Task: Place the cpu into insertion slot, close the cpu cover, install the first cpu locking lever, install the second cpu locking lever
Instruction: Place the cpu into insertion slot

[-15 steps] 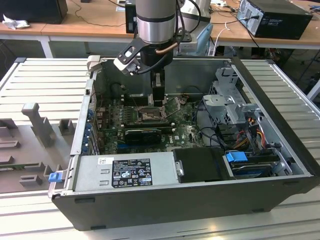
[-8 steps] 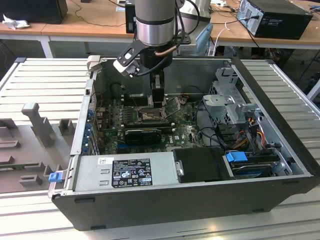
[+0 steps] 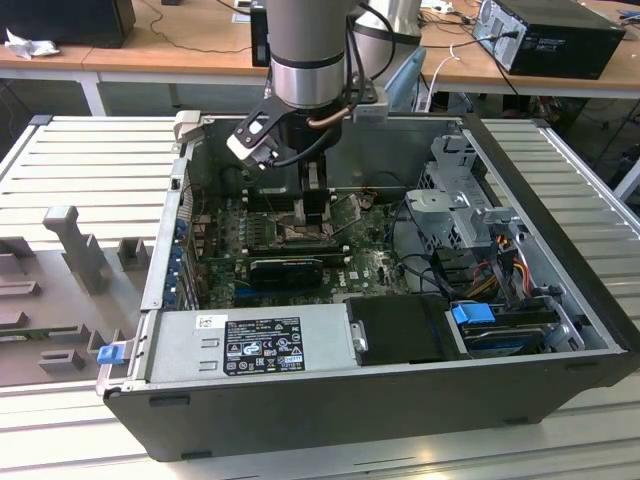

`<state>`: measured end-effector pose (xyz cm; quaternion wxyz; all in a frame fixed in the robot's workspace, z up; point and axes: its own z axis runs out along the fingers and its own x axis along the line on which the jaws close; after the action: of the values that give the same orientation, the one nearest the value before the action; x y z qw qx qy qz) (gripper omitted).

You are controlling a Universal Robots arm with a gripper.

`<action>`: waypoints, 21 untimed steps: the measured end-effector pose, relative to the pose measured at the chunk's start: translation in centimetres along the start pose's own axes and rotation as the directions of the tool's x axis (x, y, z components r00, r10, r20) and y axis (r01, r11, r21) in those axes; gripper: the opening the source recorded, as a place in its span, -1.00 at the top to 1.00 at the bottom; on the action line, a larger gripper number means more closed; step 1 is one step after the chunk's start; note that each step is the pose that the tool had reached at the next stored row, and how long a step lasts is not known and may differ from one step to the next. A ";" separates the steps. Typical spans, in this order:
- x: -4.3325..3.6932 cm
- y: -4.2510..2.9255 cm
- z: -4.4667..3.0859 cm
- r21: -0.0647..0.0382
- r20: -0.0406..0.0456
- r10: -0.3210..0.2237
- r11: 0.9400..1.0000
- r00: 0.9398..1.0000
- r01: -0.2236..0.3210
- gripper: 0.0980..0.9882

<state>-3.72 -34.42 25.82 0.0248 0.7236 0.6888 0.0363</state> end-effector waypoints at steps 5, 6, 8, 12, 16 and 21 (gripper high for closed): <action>-0.01 -0.03 0.37 0.000 -0.001 -0.013 1.000 1.000 0.013 0.03; -0.01 -0.03 0.38 0.000 -0.001 -0.013 1.000 1.000 0.013 0.03; -0.01 -0.03 0.42 0.000 -0.001 -0.013 1.000 1.000 0.013 0.03; 0.14 -0.28 0.79 -0.001 -0.001 -0.013 1.000 1.000 0.013 0.03; 0.78 -0.61 1.64 -0.001 -0.001 -0.013 1.000 1.000 0.013 0.03; 0.99 -0.92 2.79 -0.001 -0.001 -0.015 1.000 1.000 0.015 0.03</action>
<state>-4.35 -33.34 22.97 0.0250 0.7184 0.6942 0.0370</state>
